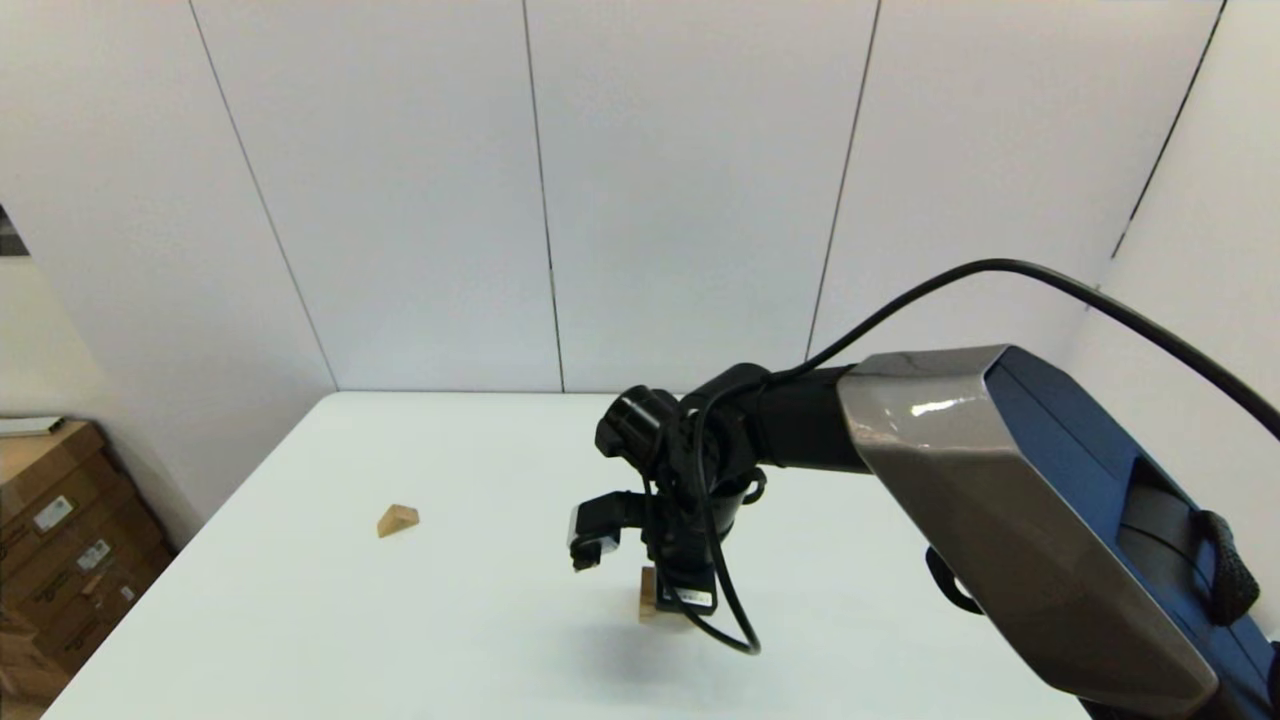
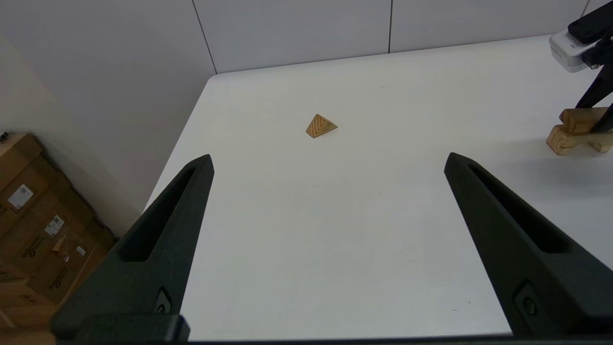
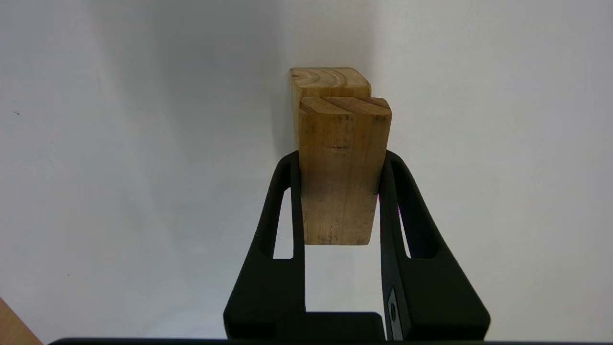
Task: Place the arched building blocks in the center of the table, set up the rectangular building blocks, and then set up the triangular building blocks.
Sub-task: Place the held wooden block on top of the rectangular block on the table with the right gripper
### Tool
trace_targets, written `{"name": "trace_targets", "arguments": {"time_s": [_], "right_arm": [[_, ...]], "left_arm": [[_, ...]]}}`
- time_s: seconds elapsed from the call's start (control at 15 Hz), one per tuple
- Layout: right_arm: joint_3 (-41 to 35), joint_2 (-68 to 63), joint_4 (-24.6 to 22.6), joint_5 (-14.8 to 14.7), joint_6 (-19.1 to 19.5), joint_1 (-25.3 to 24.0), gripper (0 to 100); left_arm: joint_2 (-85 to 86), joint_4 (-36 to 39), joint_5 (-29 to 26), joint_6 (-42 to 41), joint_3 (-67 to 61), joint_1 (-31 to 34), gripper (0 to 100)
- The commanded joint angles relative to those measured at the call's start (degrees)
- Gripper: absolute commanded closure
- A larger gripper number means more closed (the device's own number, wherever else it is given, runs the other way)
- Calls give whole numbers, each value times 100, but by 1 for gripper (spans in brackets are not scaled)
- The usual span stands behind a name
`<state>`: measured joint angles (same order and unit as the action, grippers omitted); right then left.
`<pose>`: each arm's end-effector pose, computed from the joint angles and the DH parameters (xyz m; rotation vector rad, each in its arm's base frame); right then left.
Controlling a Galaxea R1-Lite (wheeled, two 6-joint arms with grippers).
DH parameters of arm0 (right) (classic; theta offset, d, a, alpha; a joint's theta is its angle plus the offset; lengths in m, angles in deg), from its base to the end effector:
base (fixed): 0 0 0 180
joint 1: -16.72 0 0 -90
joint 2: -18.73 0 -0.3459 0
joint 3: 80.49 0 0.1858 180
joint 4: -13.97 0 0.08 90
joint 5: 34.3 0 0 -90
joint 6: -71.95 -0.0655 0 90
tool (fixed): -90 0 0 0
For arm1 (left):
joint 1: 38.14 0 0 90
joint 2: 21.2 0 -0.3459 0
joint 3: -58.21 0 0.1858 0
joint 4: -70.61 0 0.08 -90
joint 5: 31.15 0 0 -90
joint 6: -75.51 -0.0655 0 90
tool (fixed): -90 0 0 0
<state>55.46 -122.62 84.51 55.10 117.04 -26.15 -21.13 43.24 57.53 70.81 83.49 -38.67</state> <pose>0.3599 0.3332 0.0574 -1.1453 0.9743 1.1204 -0.0326 -0.0012 0.0740 0.0818 0.0339 -0.0337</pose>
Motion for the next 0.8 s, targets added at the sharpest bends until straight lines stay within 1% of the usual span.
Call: {"name": "trace_targets", "arguments": {"time_s": [0.07,0.8], "right_arm": [[-1,11,27,-2,26,-12,100],[-1,-7,0,-2,43,-29,100]], "left_arm": [[-7,-1,0,-4,0,0,0],[-7,-1,0,-4,0,0,0]]}}
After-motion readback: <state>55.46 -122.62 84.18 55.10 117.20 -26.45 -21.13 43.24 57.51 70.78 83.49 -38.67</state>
